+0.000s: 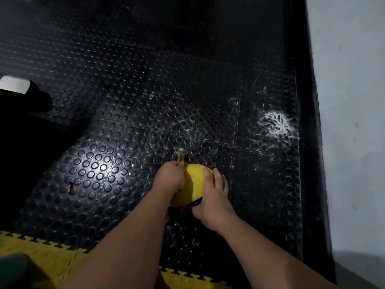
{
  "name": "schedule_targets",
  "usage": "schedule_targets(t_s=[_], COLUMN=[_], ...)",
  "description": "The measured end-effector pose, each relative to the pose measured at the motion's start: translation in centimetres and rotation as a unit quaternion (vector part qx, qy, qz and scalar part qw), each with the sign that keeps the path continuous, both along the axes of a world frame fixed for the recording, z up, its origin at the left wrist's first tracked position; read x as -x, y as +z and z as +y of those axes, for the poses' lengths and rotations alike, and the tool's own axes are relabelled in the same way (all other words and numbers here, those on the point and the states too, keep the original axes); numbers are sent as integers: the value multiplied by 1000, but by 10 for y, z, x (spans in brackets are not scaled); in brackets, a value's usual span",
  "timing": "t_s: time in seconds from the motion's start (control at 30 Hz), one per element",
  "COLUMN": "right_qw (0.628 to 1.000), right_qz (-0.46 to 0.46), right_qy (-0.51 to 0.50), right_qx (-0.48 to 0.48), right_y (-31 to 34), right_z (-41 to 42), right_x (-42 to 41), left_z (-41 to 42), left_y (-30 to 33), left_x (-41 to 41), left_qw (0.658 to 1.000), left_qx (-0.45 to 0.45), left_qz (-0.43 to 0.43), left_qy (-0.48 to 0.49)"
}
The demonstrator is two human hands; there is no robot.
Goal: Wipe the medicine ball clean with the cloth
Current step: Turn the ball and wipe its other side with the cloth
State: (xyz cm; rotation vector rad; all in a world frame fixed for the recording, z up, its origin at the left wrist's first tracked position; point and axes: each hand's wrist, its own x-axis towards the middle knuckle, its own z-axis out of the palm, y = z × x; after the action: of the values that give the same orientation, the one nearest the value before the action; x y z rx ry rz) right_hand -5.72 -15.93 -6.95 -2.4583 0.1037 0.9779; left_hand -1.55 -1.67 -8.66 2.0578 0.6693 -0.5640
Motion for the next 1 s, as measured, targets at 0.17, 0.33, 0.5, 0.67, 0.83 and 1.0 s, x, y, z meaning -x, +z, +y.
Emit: schedule_targets(t_s=[0.17, 0.33, 0.5, 0.67, 0.83, 1.0], right_qw=[1000, 999, 1000, 998, 997, 996], right_qz=[-13, -23, 4, 8, 22, 6], right_qy=[4, 4, 0, -8, -47, -23], right_qx=[-13, -26, -20, -55, -60, -82], right_y=[-5, -2, -6, 0, -5, -4], right_z=[-14, -10, -23, -12, -22, -17], right_x=[1, 6, -10, -7, -26, -18], left_z=[-29, -1, -54, -10, -47, -4], left_y=[4, -5, 15, 0, 0, -20], left_x=[23, 20, 52, 30, 57, 47], left_qw=[989, 996, 964, 985, 984, 973], left_qx=[-41, 7, -130, 35, -62, 74], left_qz=[-134, -7, -179, -40, -159, -42], left_qy=[-55, 87, -149, 162, -43, 216])
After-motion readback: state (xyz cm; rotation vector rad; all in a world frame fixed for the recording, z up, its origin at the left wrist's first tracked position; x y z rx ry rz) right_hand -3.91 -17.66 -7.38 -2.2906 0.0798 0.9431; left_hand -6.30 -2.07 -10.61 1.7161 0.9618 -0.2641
